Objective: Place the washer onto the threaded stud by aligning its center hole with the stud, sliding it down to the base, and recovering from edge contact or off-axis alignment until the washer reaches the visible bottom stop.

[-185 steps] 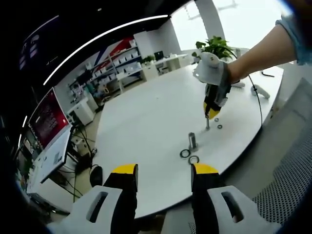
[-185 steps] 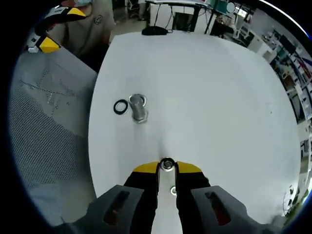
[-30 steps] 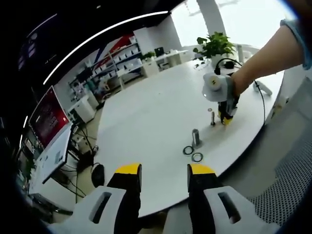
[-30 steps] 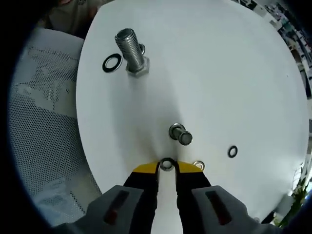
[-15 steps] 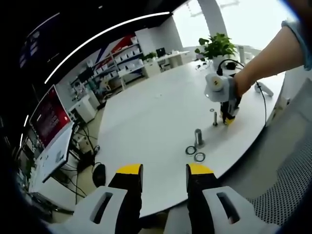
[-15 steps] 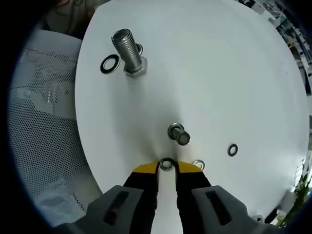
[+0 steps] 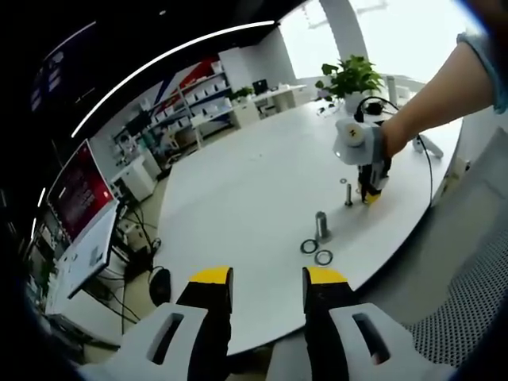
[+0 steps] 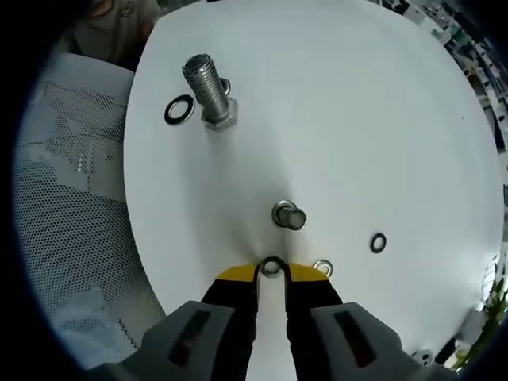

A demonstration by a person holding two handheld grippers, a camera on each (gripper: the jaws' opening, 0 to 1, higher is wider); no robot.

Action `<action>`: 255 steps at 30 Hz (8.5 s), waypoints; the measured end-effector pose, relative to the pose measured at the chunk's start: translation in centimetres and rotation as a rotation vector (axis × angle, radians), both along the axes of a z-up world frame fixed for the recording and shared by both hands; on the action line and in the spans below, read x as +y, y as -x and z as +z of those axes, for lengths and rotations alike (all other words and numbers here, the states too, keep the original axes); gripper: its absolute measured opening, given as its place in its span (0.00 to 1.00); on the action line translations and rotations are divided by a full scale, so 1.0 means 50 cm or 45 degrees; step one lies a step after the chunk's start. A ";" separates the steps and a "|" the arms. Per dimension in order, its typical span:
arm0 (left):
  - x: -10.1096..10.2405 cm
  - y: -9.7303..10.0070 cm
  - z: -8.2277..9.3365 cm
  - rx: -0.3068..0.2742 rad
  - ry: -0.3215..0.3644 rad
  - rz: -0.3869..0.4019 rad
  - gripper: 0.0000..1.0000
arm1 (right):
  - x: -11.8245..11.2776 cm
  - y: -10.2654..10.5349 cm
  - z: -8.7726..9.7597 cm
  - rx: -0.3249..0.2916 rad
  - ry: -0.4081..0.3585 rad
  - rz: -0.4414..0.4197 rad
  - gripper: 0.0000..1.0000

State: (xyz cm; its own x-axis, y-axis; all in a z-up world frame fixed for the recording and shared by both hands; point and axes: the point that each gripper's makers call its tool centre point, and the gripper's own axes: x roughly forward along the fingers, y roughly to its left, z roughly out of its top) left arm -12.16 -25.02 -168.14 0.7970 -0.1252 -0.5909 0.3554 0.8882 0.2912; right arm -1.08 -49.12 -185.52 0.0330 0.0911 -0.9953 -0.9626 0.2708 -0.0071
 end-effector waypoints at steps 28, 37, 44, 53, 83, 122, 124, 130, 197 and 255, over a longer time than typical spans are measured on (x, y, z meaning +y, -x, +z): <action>-0.006 0.001 0.001 0.000 -0.007 -0.022 0.33 | 0.055 -0.027 0.173 -0.096 -0.227 0.001 0.13; -0.005 0.002 0.002 -0.001 -0.005 -0.020 0.33 | 0.073 -0.040 0.167 -0.094 -0.218 0.014 0.13; -0.004 0.001 0.002 -0.003 -0.001 -0.016 0.33 | 0.084 -0.041 0.161 -0.080 -0.218 0.026 0.13; -0.003 -0.001 0.002 -0.005 0.002 -0.011 0.33 | 0.094 -0.034 0.156 -0.059 -0.225 0.036 0.13; -0.003 0.000 -0.001 0.004 0.000 -0.014 0.33 | 0.089 -0.038 0.137 -0.038 -0.217 0.018 0.13; -0.004 0.001 -0.001 0.002 0.001 -0.023 0.33 | 0.104 -0.028 0.124 -0.029 -0.197 0.042 0.13; -0.004 0.001 -0.001 0.001 0.001 -0.023 0.33 | 0.103 -0.030 0.124 -0.031 -0.196 0.040 0.13; -0.005 0.001 0.000 0.000 0.002 -0.026 0.33 | 0.099 -0.028 0.129 -0.032 -0.204 0.037 0.13; -0.002 0.000 -0.001 0.005 0.001 -0.017 0.32 | 0.082 -0.035 0.117 -0.043 -0.171 0.052 0.13; 0.006 -0.002 -0.005 0.018 0.013 0.006 0.30 | 0.103 -0.046 0.022 -0.033 -0.115 0.078 0.24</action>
